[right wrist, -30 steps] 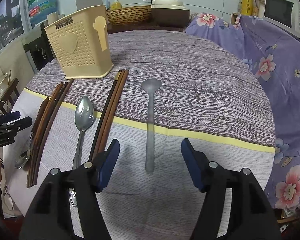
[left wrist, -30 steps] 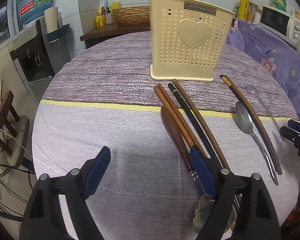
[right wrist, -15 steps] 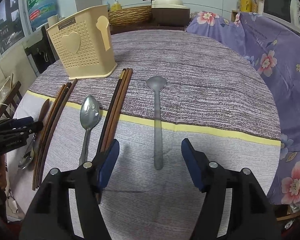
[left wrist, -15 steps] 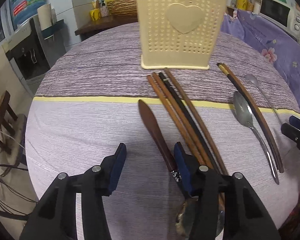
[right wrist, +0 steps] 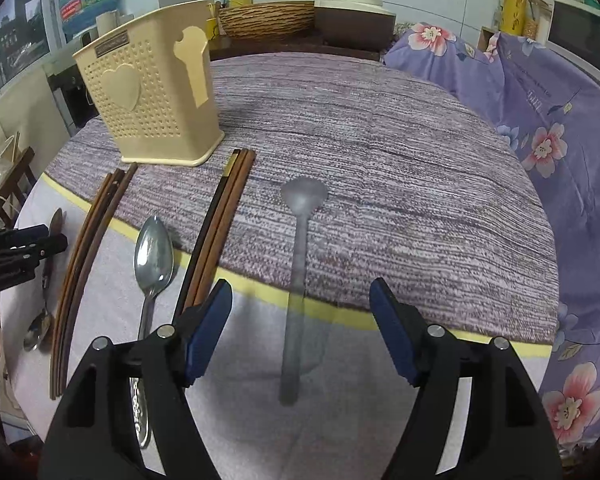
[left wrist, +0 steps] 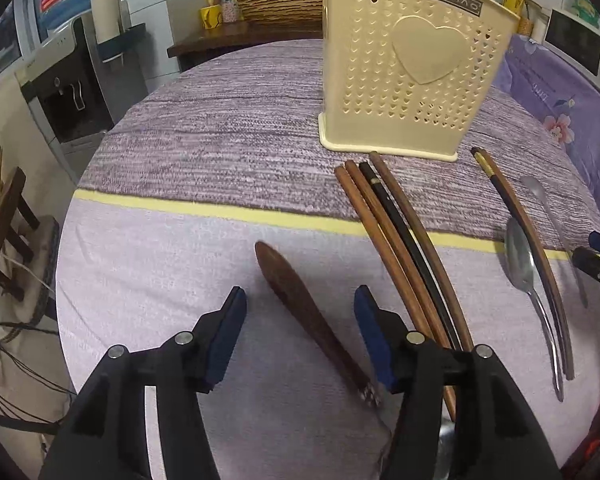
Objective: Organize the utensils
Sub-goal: 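Close the right tool on the grey plastic spoon handle while the left tool approaches the wooden spatula, then grasp the wooden spatula with the left tool and lift both utensils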
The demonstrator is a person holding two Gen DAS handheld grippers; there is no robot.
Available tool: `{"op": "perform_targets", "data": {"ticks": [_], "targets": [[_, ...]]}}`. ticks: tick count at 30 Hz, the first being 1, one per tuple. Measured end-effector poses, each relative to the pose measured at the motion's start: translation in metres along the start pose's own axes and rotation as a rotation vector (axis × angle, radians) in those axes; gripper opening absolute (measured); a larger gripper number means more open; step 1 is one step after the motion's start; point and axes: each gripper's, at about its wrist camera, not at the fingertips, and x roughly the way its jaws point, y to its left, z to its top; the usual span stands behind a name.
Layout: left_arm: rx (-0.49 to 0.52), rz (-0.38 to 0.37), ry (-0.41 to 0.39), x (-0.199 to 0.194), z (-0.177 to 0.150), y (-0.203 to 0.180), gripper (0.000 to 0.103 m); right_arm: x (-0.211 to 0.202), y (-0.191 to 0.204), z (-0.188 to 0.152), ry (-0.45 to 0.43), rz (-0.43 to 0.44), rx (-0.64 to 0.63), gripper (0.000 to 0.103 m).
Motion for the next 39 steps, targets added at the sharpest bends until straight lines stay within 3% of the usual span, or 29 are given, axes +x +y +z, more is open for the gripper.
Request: {"op": "perform_targets", "data": {"ticks": [5,8,12,13,16,19,24,28,31,39], "targets": [[0.054,-0.015,-0.003,0.009,0.018,-0.013,0.022,0.008,-0.001,0.011,0.006,-0.003,0.001,0.071],[0.089,-0.033,0.006,0.013,0.026,-0.019,0.020,0.016,-0.003,0.017,0.023,0.011,0.016,0.071],[0.062,-0.059,0.030,0.012,0.029,-0.010,0.021,0.027,-0.008,0.024,0.047,0.017,0.035,0.071],[0.050,-0.059,0.035,0.011,0.027,-0.008,0.025,0.030,-0.008,0.026,0.050,0.013,0.037,0.071],[0.030,-0.054,0.028,0.007,0.023,-0.005,0.056,0.040,-0.009,0.032,0.060,0.005,0.038,0.071],[0.021,-0.048,0.029,0.009,0.019,-0.007,0.057,0.051,-0.007,0.037,0.069,-0.009,0.034,0.065],[0.042,-0.028,0.031,0.014,0.026,-0.012,0.049,0.059,-0.005,0.046,0.069,-0.046,0.025,0.058],[0.056,-0.026,0.034,0.018,0.034,-0.015,0.029,0.065,-0.004,0.055,0.063,-0.056,0.032,0.039],[0.067,-0.028,0.040,0.019,0.037,-0.018,0.018,0.069,-0.001,0.060,0.062,-0.060,0.023,0.037],[0.051,-0.055,0.018,0.017,0.041,-0.013,0.017,0.068,-0.010,0.066,0.025,-0.003,0.046,0.036]]}}
